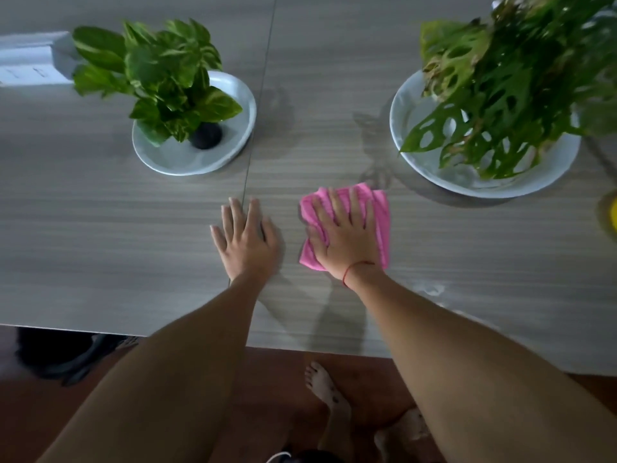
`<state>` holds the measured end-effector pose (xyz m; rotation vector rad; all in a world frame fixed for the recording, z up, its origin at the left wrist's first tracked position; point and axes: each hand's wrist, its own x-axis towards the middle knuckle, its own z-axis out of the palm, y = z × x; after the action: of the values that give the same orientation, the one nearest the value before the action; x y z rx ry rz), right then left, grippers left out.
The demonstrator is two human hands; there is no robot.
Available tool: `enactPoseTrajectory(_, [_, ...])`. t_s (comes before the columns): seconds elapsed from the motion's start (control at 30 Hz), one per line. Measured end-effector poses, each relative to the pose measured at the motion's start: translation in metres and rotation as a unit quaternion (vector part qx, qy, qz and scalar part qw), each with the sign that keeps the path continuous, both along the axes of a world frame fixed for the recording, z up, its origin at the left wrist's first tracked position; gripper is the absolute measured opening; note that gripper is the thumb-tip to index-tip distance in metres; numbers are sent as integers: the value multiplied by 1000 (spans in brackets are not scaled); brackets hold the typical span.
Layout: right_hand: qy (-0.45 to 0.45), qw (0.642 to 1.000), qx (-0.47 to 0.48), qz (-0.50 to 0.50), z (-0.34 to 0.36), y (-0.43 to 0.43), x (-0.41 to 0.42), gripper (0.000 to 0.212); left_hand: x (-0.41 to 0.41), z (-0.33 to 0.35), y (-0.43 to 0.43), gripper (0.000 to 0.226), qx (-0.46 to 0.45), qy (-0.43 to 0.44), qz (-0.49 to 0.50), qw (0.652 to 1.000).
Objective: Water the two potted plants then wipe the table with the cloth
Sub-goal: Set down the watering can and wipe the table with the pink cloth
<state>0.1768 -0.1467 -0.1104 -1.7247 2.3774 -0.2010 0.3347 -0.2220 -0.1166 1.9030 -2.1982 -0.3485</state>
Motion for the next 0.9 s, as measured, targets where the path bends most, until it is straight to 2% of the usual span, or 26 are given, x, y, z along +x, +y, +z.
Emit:
enactPoseTrajectory(0.13, [-20, 997, -20, 75, -2, 36, 3, 55, -3, 2, 1, 52, 8, -25, 5, 1000])
enactPoseTrajectory(0.27, [-32, 996, -27, 77, -4, 71, -18, 53, -30, 7, 29, 51, 6, -10, 32, 999])
enactPoseTrajectory(0.43, [-19, 1000, -1, 1, -4, 127, -74, 57, -109, 8, 107, 59, 14, 17, -83, 996])
enactPoseTrajectory(0.57, [22, 992, 1, -126, -5, 212, -137, 56, -135, 0, 132, 58, 24, 3, -29, 999])
enactPoseTrajectory(0.67, [47, 976, 17, -212, -2, 259, -164, 56, -135, -3, 132, 58, 1, -7, -32, 999])
enactPoseTrajectory(0.8, [35, 964, 21, -263, -4, 235, -150, 57, -135, -6, 134, 58, -18, -5, -33, 999])
enactPoseTrajectory(0.9, [14, 975, 14, -223, -4, 194, -121, 58, -135, -8, 132, 59, -21, -2, -33, 999])
